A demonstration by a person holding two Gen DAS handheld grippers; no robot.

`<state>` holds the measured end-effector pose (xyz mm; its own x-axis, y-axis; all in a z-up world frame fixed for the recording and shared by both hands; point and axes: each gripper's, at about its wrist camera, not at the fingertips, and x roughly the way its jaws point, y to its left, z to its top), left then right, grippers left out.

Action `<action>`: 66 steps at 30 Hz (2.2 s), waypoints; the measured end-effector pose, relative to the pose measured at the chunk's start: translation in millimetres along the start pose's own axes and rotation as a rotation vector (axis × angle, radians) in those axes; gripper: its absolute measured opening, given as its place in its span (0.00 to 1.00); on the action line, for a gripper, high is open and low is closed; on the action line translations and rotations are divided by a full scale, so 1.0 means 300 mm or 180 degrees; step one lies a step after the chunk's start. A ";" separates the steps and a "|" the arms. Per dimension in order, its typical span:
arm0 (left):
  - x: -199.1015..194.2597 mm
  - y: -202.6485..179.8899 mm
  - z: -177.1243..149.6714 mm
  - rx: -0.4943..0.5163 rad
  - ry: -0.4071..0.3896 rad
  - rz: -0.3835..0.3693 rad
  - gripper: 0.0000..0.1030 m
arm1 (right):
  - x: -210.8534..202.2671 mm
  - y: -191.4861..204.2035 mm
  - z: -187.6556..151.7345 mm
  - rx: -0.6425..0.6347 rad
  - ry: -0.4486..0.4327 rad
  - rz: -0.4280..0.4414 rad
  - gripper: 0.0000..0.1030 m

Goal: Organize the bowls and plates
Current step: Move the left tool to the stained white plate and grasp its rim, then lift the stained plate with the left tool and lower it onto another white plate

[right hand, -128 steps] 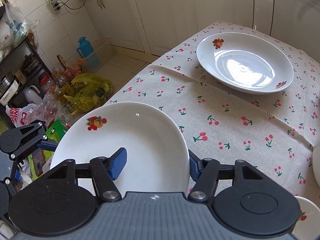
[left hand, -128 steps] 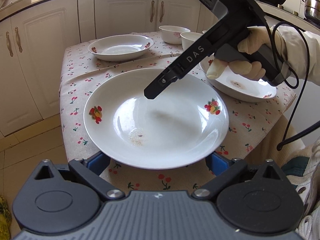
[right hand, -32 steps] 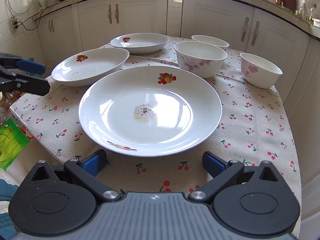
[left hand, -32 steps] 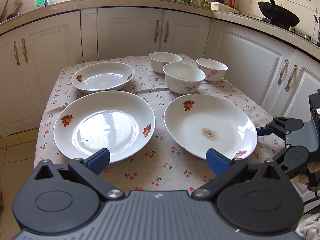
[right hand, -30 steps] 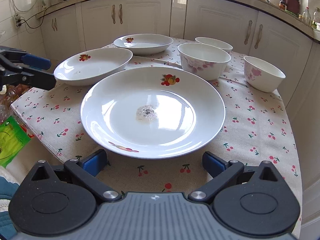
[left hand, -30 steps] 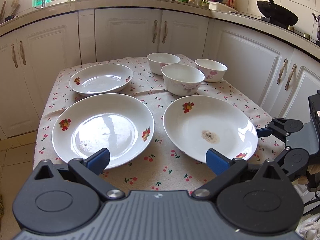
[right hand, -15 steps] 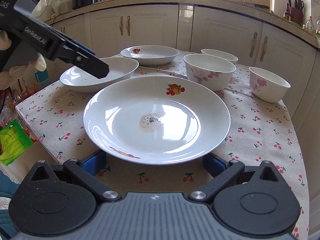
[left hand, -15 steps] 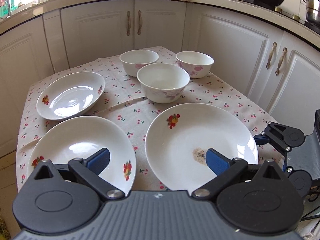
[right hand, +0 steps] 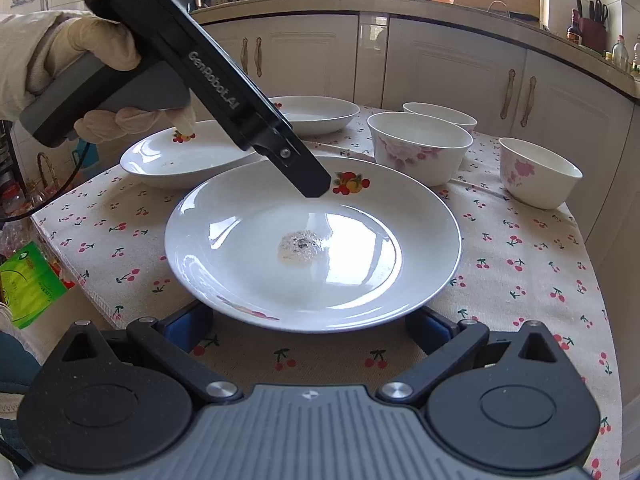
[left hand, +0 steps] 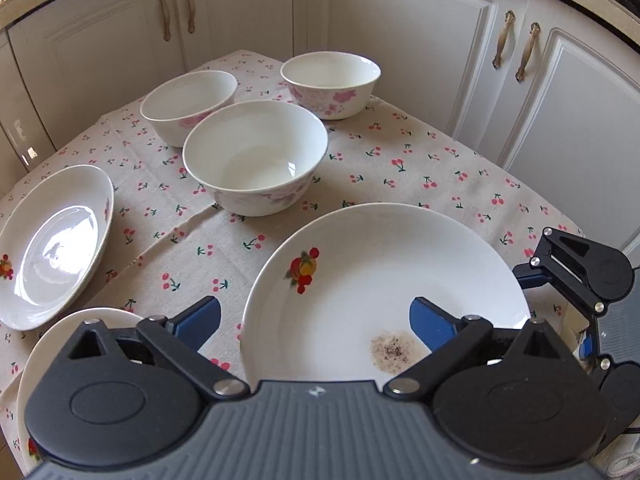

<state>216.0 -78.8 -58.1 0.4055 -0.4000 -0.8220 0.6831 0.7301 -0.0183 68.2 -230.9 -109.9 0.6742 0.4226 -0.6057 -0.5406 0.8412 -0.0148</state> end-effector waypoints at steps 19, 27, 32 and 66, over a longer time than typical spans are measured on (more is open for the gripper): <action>0.106 0.025 0.049 0.0290 0.0554 -0.0268 0.77 | 0.004 -0.009 0.015 -0.0073 0.0014 0.0041 1.00; 0.113 0.035 0.058 0.0333 0.0615 -0.0353 0.76 | 0.012 -0.015 0.024 -0.0060 0.0072 0.0071 1.00; 0.120 0.037 0.064 0.0361 0.0647 -0.0412 0.76 | 0.017 -0.014 0.031 -0.0058 0.0118 0.0063 1.00; -0.096 0.185 0.018 -0.0027 0.0277 -0.0414 0.76 | 0.014 0.020 0.211 -0.0340 0.0100 0.0269 1.00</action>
<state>245.5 -29.6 -32.3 0.2596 -0.4421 -0.8586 0.7212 0.6801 -0.1321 99.5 -202.7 -62.2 0.6087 0.4782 -0.6330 -0.6464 0.7616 -0.0463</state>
